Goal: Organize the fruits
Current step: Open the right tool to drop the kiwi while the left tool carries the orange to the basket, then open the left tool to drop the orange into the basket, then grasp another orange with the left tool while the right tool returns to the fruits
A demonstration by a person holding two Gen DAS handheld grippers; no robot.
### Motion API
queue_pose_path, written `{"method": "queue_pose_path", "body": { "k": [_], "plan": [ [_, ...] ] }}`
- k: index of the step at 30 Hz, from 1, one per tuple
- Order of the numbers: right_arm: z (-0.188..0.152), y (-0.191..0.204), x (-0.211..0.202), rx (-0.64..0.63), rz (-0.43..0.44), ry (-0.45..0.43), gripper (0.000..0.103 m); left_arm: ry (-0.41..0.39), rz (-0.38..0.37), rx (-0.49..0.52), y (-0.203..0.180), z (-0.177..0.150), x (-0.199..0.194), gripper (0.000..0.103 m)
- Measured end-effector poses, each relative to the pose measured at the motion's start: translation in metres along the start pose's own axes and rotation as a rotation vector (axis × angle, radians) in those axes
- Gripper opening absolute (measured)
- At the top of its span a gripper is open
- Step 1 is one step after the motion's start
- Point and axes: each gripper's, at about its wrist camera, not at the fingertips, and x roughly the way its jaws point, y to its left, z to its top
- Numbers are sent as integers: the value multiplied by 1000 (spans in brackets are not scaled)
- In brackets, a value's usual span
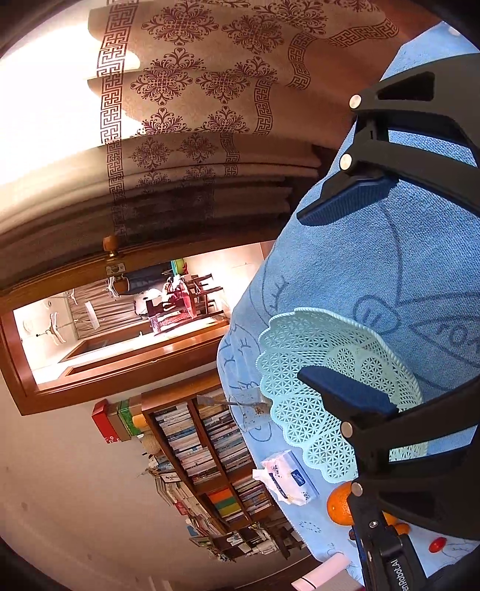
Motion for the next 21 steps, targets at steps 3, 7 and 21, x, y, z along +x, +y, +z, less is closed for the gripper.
{"method": "queue_pose_path", "body": {
  "k": [3,7,21],
  "plan": [
    [0,-4,-2,22,-14,-17,84,-14,-14,0,-4,2,0,52],
    [1,-8,-2,41,-23,-17,84,-69,8,-17,2,3,-13,82],
    [-1,-9,-4,36,-26,-29,88,-108,265,-182,95,-6,-59,93]
  ]
}}
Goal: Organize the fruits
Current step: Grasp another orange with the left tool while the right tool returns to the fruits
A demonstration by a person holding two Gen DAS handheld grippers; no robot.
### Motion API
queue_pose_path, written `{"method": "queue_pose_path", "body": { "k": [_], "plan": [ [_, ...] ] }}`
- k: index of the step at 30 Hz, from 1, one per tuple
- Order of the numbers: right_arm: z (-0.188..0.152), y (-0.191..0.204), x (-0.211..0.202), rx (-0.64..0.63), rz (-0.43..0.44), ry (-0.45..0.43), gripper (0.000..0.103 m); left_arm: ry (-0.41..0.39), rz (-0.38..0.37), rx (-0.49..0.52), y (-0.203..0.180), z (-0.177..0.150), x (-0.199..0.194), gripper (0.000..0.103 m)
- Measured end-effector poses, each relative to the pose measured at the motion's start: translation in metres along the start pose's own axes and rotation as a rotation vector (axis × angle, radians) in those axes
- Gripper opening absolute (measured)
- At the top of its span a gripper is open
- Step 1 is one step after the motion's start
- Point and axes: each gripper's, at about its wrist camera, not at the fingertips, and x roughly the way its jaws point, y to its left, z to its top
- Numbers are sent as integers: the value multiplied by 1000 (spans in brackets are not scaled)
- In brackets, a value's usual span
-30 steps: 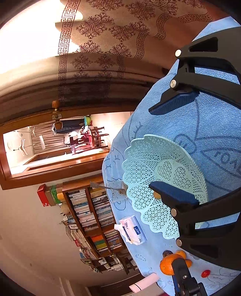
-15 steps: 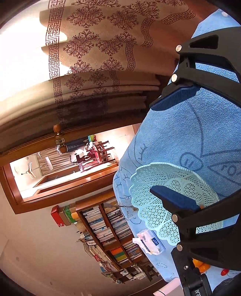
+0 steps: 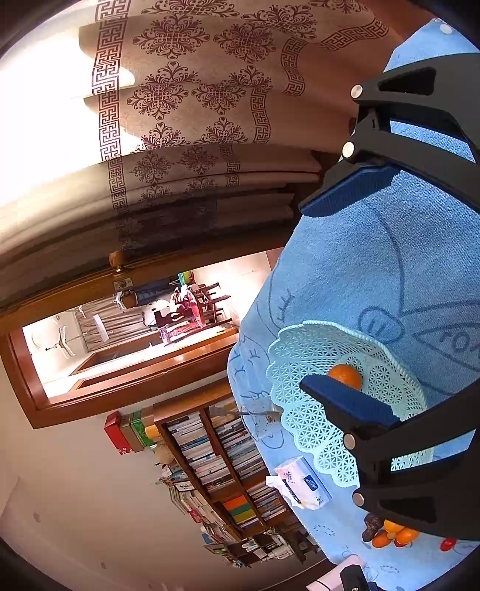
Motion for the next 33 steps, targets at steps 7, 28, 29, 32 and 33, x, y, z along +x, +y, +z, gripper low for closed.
{"method": "queue_pose_path", "body": {
  "k": [7,28,29,32,33],
  "plan": [
    [-1,4,0,-22,-10,-1,88,-13,92,-73,55,3,-9,94],
    [2,39,-10,-111,82,102,89,91,134,-193,136,17,51,94],
    [1,43,-13,-124,99,108,89,102,126,-190,136,17,57,94],
    [-2,60,-21,-170,150,120,89,140,108,-177,136,17,75,90],
    [-3,66,-23,-185,168,129,89,154,102,-173,136,17,81,85]
  ]
}}
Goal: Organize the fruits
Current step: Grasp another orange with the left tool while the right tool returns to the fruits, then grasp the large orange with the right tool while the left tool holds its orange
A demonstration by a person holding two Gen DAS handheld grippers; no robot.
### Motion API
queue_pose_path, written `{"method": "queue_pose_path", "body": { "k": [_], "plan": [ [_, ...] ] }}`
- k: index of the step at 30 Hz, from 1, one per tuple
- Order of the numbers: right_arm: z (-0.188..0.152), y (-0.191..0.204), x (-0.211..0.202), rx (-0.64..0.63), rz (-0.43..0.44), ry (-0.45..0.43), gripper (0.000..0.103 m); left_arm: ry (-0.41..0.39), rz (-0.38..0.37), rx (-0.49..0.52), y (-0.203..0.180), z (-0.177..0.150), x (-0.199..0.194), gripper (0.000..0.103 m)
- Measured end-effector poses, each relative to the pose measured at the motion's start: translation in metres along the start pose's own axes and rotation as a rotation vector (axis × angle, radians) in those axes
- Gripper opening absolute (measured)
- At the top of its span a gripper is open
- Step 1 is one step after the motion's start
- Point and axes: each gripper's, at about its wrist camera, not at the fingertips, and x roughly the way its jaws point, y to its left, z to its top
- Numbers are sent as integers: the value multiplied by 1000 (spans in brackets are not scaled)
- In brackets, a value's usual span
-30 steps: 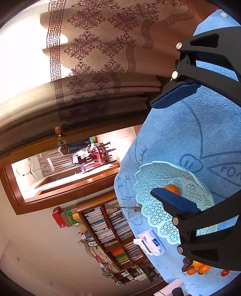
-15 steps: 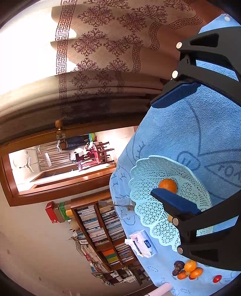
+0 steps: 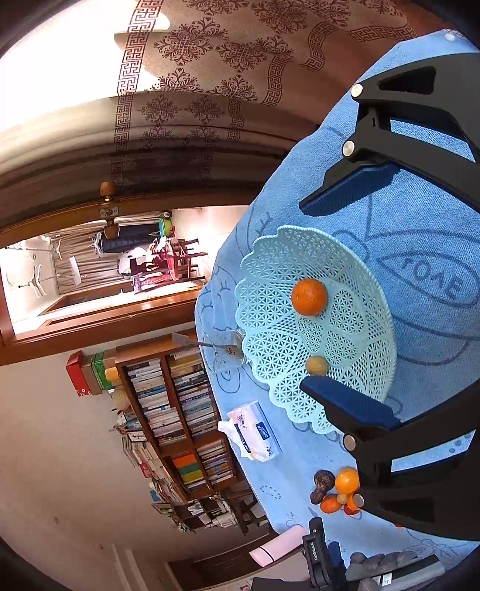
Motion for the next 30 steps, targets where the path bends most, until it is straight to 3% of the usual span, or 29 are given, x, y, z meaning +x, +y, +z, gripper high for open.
{"method": "queue_pose_path", "body": {
  "k": [6,10,16,19,24,30],
  "plan": [
    [-6,37,1,-93,109,65,89,52,-22,15,-3,3,30,76],
    [-11,57,4,-131,174,115,89,83,-40,15,-1,5,45,57],
    [-16,85,11,-169,233,177,89,88,-116,-45,16,1,56,39],
    [-21,100,16,-198,263,206,89,76,-158,-63,24,-2,53,36],
    [-27,124,31,-214,314,270,89,48,-151,-101,36,-1,40,36],
    [-30,161,49,-265,363,315,89,-46,-113,-119,47,8,6,36]
  ]
}}
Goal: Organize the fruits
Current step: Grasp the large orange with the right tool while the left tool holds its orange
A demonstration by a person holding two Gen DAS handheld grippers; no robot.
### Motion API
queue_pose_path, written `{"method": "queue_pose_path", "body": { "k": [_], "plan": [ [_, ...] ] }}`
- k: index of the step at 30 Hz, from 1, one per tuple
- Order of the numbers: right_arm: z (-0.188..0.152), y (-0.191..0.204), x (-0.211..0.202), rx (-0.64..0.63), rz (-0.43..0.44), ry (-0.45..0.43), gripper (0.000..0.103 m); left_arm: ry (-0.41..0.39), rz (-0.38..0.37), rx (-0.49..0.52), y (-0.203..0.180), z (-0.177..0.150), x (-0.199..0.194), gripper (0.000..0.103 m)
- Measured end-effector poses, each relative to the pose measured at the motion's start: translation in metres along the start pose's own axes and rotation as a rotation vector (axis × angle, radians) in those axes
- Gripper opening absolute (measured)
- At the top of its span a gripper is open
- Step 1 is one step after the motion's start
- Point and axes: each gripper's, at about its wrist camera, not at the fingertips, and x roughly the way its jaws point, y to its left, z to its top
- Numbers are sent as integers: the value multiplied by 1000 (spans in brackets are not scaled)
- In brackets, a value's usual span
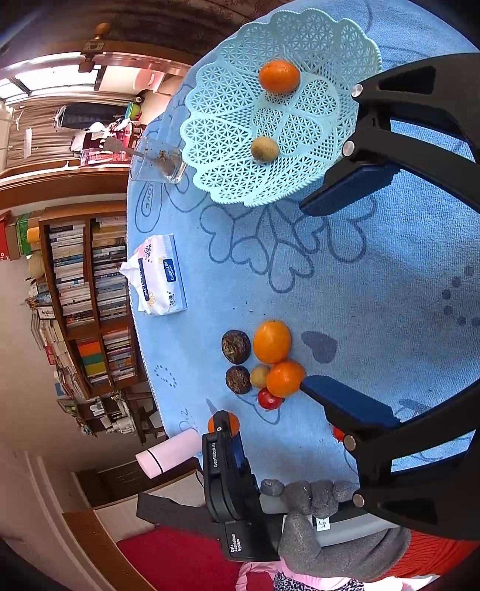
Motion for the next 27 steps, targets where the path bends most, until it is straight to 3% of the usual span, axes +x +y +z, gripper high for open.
{"method": "queue_pose_path", "body": {
  "k": [5,11,18,27],
  "plan": [
    [13,10,33,-2,-9,58,87,-65,33,9,2,5,-23,36],
    [29,15,65,61,54,128,63,-89,43,-12,7,8,-30,36],
    [38,14,95,177,126,199,50,-86,43,-34,12,7,-28,36],
    [38,13,111,189,65,234,50,-80,41,-57,17,7,-25,36]
  ]
}}
